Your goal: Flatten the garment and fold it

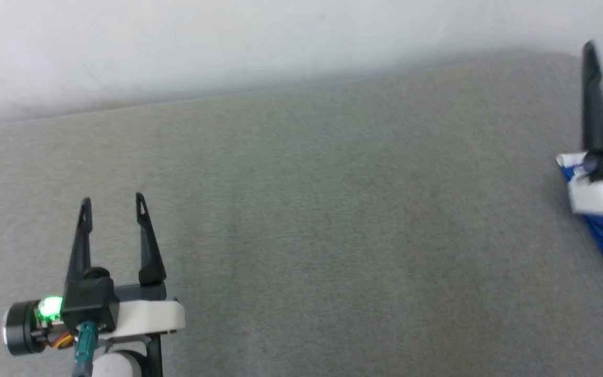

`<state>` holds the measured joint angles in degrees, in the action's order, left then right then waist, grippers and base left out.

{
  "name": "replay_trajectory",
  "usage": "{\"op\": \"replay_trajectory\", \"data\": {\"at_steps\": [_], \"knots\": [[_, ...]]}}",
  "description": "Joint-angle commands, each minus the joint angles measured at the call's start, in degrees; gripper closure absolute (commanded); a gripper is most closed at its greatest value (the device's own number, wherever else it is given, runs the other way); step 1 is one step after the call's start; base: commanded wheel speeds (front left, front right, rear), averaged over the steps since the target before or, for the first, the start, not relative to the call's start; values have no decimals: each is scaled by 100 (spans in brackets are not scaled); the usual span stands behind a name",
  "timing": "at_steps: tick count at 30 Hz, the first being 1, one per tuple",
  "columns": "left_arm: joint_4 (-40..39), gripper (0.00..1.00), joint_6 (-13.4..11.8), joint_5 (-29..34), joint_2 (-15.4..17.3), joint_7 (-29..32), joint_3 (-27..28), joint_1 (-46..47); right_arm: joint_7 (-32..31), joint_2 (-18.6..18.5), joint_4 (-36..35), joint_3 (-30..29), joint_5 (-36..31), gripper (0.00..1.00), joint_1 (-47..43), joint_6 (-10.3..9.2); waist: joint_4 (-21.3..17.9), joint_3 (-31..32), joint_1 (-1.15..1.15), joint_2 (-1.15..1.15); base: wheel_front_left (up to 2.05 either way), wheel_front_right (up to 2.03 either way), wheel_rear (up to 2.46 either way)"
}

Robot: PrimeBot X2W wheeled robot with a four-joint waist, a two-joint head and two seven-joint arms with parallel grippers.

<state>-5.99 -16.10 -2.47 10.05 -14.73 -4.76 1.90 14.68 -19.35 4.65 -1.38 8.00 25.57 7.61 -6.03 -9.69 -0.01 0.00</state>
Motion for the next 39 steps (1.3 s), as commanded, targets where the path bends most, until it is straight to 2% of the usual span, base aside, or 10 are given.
{"op": "replay_trajectory", "data": {"at_steps": [1, 5, 9, 15, 22, 23, 39], "knots": [[32, 0, 60, 8, -53, -27, 18, -103, 28, 277, -262, -93, -64, 0, -289, -12, 293, 281, 1, 0, 0, 0, 0], [130, 0, 103, 34, -125, -27, 22, -191, 30, 824, -625, -168, -120, 0, -1017, -12, 372, 366, 1, 0, 0, 0, 0], [188, 0, 133, 43, -219, -27, -3, -286, 30, 1128, -505, -120, -59, 0, -1725, -12, 450, 451, 1, 0, 0, 0, 0], [406, 0, 467, -108, -266, -27, 70, -299, 31, 1407, -343, -193, -3, 0, -2406, -12, 517, 501, 1, 0, 0, 0, 0], [546, 0, 631, -123, -390, -27, 199, -362, 31, 1533, -391, -176, -63, 0, -2706, -12, 494, 557, 1, 0, 0, 0, 0], [537, 100, 607, -112, -371, 5, 164, -294, 1, 1518, -374, -183, -45, 100, -2661, 0, 498, 554, 1, 0, 0, 0, 0], [543, 100, 713, -71, -407, 165, 187, -282, -161, 1529, -381, -155, -126, 100, -2650, -1, 510, 600, 1, 0, 0, 0, 0]]}}
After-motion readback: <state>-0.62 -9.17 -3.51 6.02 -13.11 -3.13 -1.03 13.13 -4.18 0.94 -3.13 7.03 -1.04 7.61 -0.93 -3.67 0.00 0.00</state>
